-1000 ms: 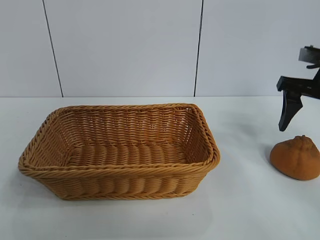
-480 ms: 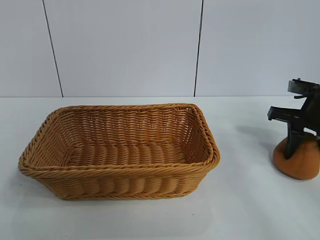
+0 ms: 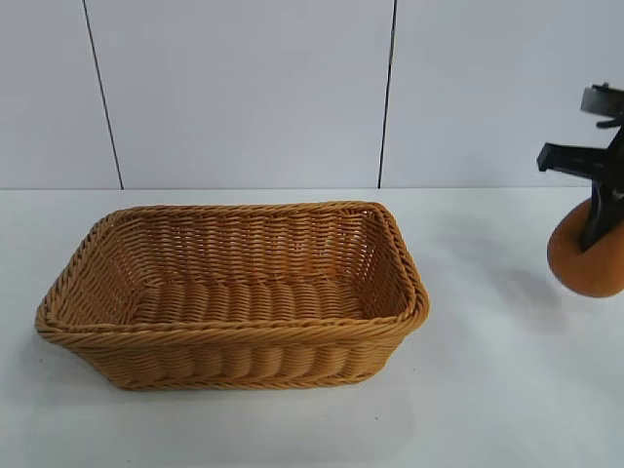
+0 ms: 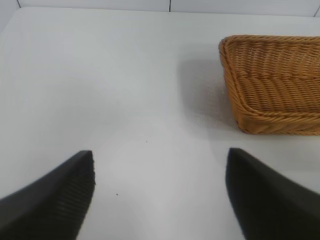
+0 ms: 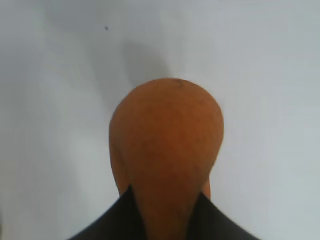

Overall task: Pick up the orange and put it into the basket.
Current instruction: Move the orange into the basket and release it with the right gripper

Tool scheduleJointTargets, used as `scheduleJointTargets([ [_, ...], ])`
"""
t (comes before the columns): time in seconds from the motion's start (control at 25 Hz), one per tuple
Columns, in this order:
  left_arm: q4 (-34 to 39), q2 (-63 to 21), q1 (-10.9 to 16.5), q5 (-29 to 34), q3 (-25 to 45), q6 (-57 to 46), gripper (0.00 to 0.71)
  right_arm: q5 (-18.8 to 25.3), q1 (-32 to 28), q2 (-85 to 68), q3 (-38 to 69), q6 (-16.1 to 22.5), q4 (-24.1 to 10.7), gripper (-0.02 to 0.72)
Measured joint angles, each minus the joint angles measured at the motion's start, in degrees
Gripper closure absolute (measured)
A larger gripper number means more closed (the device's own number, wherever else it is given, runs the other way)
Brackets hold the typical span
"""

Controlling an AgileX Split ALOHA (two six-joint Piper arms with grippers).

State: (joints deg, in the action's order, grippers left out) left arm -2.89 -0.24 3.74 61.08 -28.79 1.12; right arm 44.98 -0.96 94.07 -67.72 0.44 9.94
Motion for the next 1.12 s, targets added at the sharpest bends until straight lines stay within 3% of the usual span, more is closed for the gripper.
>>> scheduleJointTargets([
  [0.12,0.0,0.0,0.0,0.0,0.0,0.0,0.185,1.11,0.0,-2.11,0.0,-0.05,0.46,0.658],
  [0.24,0.0,0.0,0.0,0.0,0.0,0.0,0.185,1.72,0.5,-3.02,-0.12,-0.05,3.15,0.658],
  [0.44,0.0,0.0,0.0,0.0,0.0,0.0,0.185,0.9,7.71,-3.14,-2.72,-0.44,7.42,0.658],
  [0.88,0.0,0.0,0.0,0.0,0.0,0.0,0.185,-10.0,31.77,-0.36,-4.03,0.82,12.51,0.658],
  [1.12,0.0,0.0,0.0,0.0,0.0,-0.04,0.185,-18.6,38.43,6.8,-4.03,1.46,13.38,0.658],
])
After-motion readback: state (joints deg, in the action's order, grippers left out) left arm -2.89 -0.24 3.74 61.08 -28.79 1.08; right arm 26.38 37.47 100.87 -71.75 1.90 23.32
